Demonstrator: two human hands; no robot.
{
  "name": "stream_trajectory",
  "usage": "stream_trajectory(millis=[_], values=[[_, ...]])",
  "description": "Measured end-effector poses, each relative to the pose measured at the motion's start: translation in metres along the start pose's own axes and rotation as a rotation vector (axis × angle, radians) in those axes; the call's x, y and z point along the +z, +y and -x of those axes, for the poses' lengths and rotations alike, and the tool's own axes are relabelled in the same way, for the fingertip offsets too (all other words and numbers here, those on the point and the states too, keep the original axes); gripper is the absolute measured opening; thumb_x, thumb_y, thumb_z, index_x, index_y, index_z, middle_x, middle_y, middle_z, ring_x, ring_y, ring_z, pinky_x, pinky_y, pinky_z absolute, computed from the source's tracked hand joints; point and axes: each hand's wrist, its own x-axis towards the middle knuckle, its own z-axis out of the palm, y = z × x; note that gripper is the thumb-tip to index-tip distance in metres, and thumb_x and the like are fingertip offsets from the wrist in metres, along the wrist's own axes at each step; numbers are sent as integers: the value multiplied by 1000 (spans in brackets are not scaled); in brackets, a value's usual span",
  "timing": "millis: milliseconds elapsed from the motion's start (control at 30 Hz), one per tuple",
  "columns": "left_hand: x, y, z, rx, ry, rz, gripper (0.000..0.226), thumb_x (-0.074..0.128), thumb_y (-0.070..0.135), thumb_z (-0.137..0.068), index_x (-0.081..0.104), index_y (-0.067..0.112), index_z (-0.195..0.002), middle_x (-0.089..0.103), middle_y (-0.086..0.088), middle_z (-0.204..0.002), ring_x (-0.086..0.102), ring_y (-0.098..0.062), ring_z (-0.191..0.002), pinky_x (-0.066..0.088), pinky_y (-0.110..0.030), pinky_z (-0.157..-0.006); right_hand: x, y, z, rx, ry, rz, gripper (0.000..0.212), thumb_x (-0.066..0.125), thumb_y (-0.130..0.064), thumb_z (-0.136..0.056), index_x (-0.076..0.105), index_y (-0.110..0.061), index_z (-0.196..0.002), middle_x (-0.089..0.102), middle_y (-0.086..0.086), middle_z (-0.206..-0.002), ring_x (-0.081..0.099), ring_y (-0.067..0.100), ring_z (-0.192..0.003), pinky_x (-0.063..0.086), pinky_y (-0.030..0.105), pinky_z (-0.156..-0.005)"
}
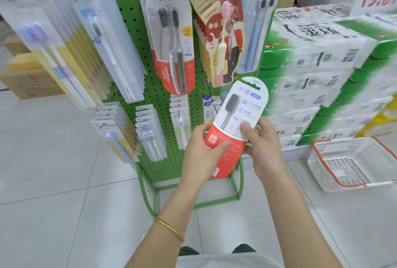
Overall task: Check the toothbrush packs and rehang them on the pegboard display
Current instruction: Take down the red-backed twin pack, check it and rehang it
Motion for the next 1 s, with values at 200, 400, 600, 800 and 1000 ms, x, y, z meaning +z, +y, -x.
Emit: stream_trajectory(millis=[200, 400, 600, 800, 1000], values=[[-13, 29, -18, 152, 77, 29, 33, 69, 23, -85, 47, 31, -107, 57, 23, -93, 55, 17, -78, 44, -8, -67, 9, -8, 3, -42, -233, 30, 25, 55, -1, -90, 62, -20, -105, 74, -3, -84, 68, 11, -71, 54, 25, -57], [-28, 57, -36, 273, 136, 122, 18, 63, 19, -90, 52, 23, -103, 59, 20, -88, 57, 15, -74, 47, -9, -63, 14, -15, 3, -86, -388, 65, 27, 55, 1, -89, 63, -18, -106, 74, -4, -92, 69, 11, -78, 52, 20, -60], [-35, 65, -44, 200, 59, 299, 7, 54, 16, -96, 57, 22, -98, 68, 4, -96, 65, 3, -77, 50, -15, -59, 15, -18, -4, -96, -428, 95, 26, 65, -13, -86, 62, -11, -112, 73, 1, -102, 68, 17, -89, 54, 25, -69], [-44, 71, -51, 111, -67, 509, 13, 48, 15, -98, 58, 16, -107, 72, 4, -95, 68, -5, -83, 54, -25, -71, 21, -14, -14, 50, -543, -12, 86, 79, -62, -59, 56, -7, -121, 63, 17, -119, 58, 32, -105, 48, 42, -88], [-54, 85, -55, 162, -148, 511, 17, 47, 18, -99, 59, 17, -111, 68, 7, -92, 63, -6, -84, 48, -30, -78, 45, -22, -19, 87, -761, -63, 110, 83, -61, -52, 42, 0, -134, 59, 20, -126, 59, 33, -112, 46, 49, -96]])
